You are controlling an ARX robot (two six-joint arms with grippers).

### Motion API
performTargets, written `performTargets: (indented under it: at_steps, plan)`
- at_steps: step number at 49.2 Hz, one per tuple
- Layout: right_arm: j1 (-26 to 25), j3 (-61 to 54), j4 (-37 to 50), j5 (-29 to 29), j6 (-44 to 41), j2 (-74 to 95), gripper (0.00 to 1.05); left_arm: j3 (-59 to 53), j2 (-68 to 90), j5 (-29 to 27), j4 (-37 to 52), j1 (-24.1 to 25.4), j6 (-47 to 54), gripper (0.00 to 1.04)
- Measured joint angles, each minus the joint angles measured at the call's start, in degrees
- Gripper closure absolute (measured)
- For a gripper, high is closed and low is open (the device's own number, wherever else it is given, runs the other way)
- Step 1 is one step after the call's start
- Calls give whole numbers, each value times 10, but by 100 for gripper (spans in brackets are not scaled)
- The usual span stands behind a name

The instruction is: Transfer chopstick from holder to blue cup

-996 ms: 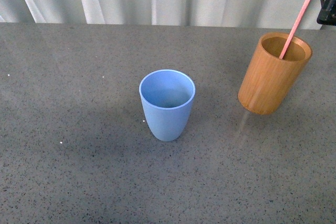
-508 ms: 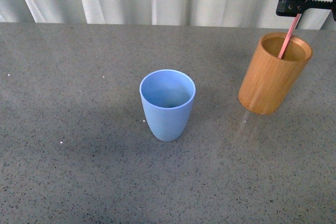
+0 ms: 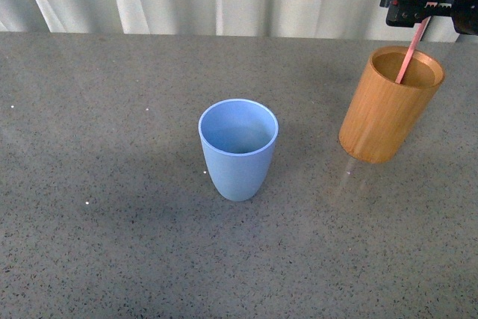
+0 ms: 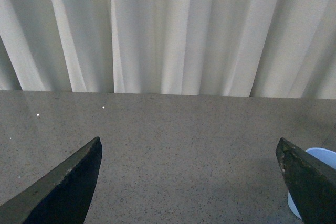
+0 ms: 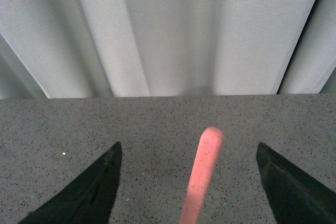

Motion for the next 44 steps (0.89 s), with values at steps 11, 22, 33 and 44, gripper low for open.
performTargets:
  at_steps: [11,22,33,44]
  plan:
    - [6,5,2,0,7,13,71,0,0,0,0,0,0,7]
    - [7,5,13,0,9,17,103,0,0,0,0,0,0,7]
    - [11,-13,18,0,0,-2,103,0,0,0,0,0,0,7]
    - [32,-29,23,0,-16,-55,103,0,0,0,0,0,0,7]
